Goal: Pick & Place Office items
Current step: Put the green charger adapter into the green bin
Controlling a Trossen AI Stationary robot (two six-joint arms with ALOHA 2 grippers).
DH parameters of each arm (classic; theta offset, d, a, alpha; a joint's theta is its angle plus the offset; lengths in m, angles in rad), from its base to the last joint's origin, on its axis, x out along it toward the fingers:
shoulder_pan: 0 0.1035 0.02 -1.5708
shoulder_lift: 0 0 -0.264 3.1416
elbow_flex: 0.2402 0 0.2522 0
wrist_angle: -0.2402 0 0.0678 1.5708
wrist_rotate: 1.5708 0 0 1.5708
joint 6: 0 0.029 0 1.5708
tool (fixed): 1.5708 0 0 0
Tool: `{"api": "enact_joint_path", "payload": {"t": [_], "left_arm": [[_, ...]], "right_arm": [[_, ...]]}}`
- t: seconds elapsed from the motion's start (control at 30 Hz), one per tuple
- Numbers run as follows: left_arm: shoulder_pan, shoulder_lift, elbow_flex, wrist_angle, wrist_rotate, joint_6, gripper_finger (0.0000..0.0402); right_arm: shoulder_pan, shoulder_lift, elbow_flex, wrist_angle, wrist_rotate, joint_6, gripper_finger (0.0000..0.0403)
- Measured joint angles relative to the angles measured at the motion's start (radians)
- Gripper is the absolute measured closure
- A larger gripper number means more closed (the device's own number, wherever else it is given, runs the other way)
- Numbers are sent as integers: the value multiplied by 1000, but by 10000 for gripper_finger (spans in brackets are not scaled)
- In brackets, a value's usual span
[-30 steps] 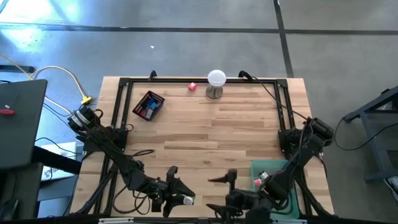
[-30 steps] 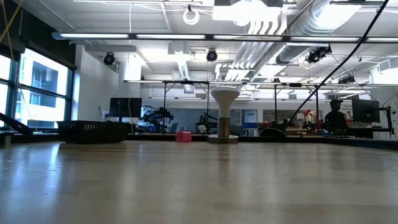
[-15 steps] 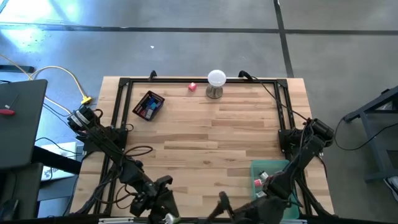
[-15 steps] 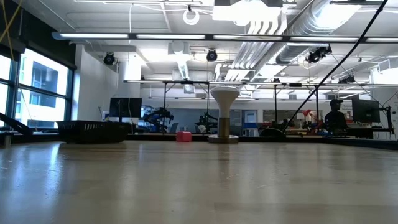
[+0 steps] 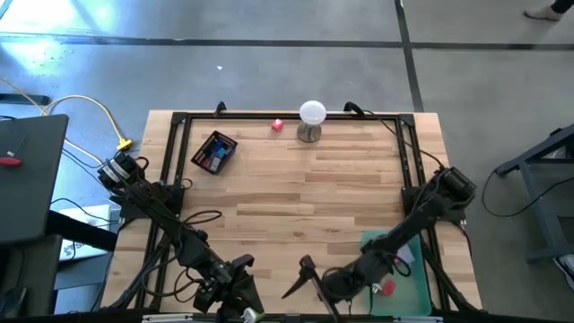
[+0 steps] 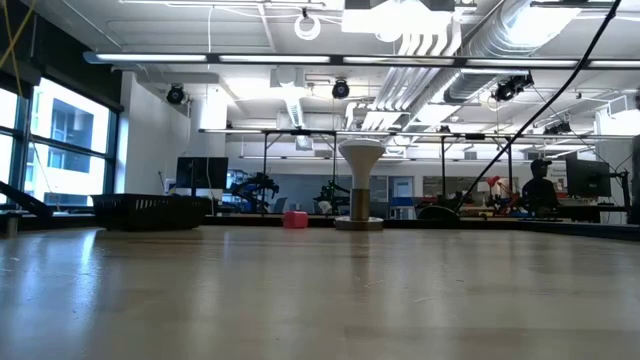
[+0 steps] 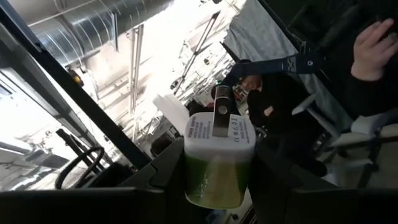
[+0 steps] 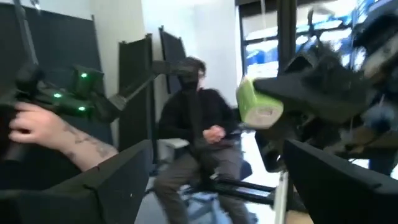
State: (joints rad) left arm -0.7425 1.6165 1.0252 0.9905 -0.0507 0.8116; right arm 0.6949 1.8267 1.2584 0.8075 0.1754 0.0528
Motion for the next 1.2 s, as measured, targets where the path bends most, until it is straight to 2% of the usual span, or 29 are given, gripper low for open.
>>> {"api": "enact_joint_path", "payload": {"t": [0.17,0.4,0.53,0.67,0.73,0.93,1.2], "left_arm": [[0,0,0,-23,-15,0,276],[23,0,0,-58,-56,4,276],[44,0,0,-65,-56,3,276],[63,0,0,-96,-56,-11,276],[69,0,0,-99,-56,-16,276],[72,0,0,-100,-56,4,276],[96,0,0,-122,-49,-51,276]], "right_arm": [[-45,0,-14,15,-90,153,54],[-47,0,-14,5,-160,156,54],[-43,0,-14,-1,-110,169,54],[-44,4,-14,-44,11,204,54],[-49,9,-14,-42,34,214,54],[-61,10,-14,-25,28,231,54],[-71,10,-14,-3,-19,256,54]]}}
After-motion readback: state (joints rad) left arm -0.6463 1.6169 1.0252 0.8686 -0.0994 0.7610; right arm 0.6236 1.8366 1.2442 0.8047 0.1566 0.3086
